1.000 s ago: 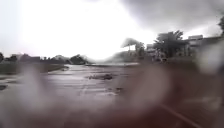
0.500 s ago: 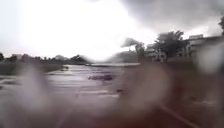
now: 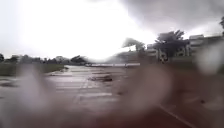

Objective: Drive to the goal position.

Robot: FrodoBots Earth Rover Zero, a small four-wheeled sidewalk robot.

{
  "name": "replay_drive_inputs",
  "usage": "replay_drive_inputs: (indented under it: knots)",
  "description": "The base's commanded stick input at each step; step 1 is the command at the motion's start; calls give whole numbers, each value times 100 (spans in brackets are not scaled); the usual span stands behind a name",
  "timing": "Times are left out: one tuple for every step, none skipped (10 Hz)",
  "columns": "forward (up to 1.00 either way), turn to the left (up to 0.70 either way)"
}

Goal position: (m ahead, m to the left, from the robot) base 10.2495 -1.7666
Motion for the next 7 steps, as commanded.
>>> replay_drive_inputs:
  knots:
    - [45,0]
    - [45,0]
    - [45,0]
    - [45,0]
    - [45,0]
    - [45,0]
    - [45,0]
